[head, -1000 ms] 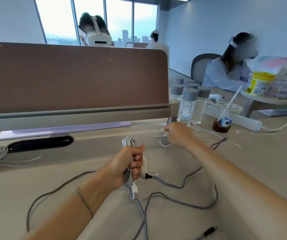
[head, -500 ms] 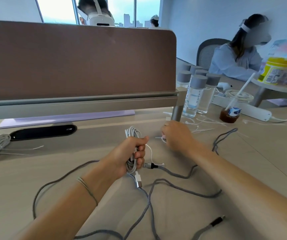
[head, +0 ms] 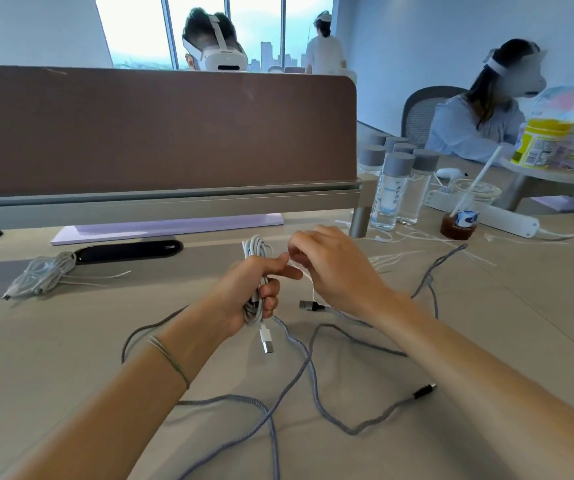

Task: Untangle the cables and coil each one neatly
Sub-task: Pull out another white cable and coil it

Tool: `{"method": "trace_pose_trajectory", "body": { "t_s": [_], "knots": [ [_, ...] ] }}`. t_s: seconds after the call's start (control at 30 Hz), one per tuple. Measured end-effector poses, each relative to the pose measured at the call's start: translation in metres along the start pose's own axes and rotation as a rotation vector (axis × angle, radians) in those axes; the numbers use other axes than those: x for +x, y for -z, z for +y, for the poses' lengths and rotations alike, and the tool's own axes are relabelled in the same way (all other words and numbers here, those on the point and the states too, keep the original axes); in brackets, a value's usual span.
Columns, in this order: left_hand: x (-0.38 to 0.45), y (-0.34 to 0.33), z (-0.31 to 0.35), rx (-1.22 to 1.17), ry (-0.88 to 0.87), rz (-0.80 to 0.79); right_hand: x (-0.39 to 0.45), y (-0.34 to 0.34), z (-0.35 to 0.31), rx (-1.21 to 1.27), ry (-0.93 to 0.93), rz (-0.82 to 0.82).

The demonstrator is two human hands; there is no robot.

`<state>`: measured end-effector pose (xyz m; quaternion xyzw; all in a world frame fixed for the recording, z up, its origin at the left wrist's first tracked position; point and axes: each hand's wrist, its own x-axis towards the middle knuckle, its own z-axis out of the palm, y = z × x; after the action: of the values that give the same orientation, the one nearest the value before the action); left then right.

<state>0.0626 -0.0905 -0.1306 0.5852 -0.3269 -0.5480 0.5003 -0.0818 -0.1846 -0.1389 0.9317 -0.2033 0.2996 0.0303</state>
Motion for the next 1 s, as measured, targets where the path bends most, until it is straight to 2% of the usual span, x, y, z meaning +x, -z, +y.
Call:
{"method": "trace_pose_trajectory", "body": {
  "t_s": [0.13, 0.27, 0.43, 0.57, 0.63, 0.7, 0.8, 0.93, 1.0],
  "knots": [
    [-0.021, 0.009, -0.008, -0.023, -0.091, 0.087, -0.004, 0.001, -0.024, 0.056, 0.046, 0.041],
    [-0.042, 0.022, -0.019, -0.037, -0.180, 0.226, -0.007, 0.001, -0.040, 0.189, -0.011, 0.041],
    [-0.063, 0.043, -0.028, -0.147, -0.244, 0.349, -0.017, 0.000, -0.045, 0.337, -0.201, -0.071],
    [-0.070, 0.061, -0.021, -0.268, -0.269, 0.419, -0.022, 0.004, -0.047, 0.566, -0.421, -0.182],
    [-0.072, 0.068, -0.017, -0.317, -0.281, 0.405, -0.020, 0.008, -0.051, 0.710, -0.506, -0.210],
    [-0.072, 0.068, -0.017, -0.319, -0.286, 0.357, -0.018, 0.011, -0.053, 0.906, -0.666, -0.182],
    [-0.071, 0.062, -0.024, -0.238, -0.239, 0.265, -0.016, 0.011, -0.051, 1.007, -0.846, -0.106],
    [-0.074, 0.050, -0.036, 0.003, -0.134, 0.092, -0.014, 0.009, -0.057, 1.242, -0.818, -0.121],
    [-0.074, 0.045, -0.040, 0.064, -0.109, 0.048, -0.013, 0.008, -0.063, 1.248, -0.773, -0.130]
  ]
}}
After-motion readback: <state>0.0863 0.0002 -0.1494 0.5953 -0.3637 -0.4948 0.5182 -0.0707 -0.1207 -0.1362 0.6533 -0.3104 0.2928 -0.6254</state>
